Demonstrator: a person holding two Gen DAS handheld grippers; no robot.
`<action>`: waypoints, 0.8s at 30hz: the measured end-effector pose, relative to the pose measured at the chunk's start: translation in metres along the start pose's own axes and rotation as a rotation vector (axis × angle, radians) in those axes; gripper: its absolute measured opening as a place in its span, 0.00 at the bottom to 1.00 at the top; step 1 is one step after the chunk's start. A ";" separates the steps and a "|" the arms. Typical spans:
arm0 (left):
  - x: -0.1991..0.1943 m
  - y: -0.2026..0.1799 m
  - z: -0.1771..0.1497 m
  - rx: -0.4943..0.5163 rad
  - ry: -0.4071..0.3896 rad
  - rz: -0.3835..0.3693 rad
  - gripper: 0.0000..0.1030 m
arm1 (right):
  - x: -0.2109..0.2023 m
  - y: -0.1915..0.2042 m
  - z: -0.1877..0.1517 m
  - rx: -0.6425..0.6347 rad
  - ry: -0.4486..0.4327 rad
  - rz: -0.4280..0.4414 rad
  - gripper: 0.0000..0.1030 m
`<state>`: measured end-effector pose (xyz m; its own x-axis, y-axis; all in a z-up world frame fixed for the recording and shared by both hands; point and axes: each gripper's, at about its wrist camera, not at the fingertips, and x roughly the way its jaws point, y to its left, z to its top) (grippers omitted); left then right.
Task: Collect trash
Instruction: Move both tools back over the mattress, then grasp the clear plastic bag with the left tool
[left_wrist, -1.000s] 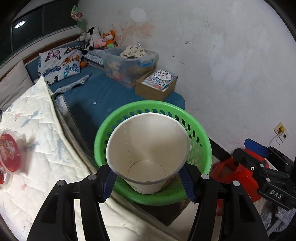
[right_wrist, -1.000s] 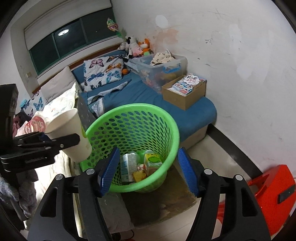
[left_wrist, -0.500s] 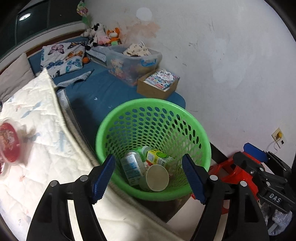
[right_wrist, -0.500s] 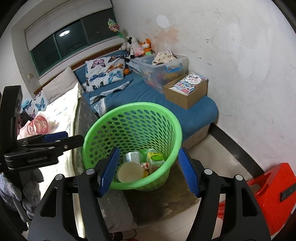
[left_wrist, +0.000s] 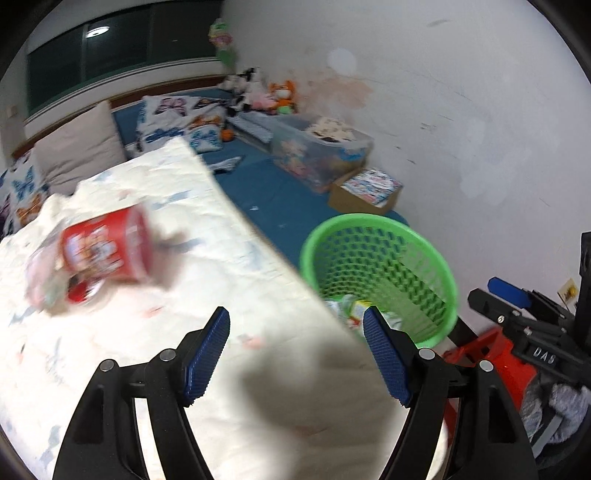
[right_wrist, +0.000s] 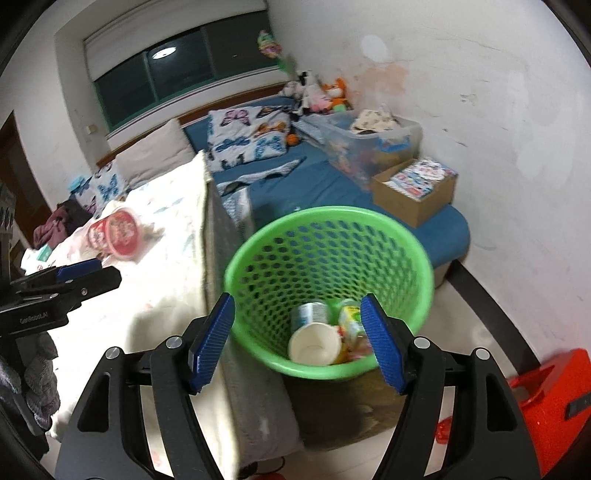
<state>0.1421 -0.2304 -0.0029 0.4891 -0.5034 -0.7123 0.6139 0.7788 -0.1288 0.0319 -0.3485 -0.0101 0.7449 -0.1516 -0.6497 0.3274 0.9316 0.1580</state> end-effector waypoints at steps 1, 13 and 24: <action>-0.004 0.010 -0.004 -0.011 -0.004 0.019 0.70 | 0.002 0.006 0.001 -0.007 0.003 0.009 0.69; -0.042 0.135 -0.020 -0.120 -0.040 0.234 0.70 | 0.031 0.094 0.020 -0.146 0.032 0.124 0.73; -0.025 0.208 -0.011 -0.114 -0.020 0.339 0.67 | 0.054 0.147 0.029 -0.221 0.055 0.174 0.74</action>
<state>0.2504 -0.0513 -0.0194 0.6661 -0.2159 -0.7139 0.3424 0.9389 0.0356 0.1375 -0.2291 -0.0006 0.7444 0.0294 -0.6671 0.0585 0.9923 0.1091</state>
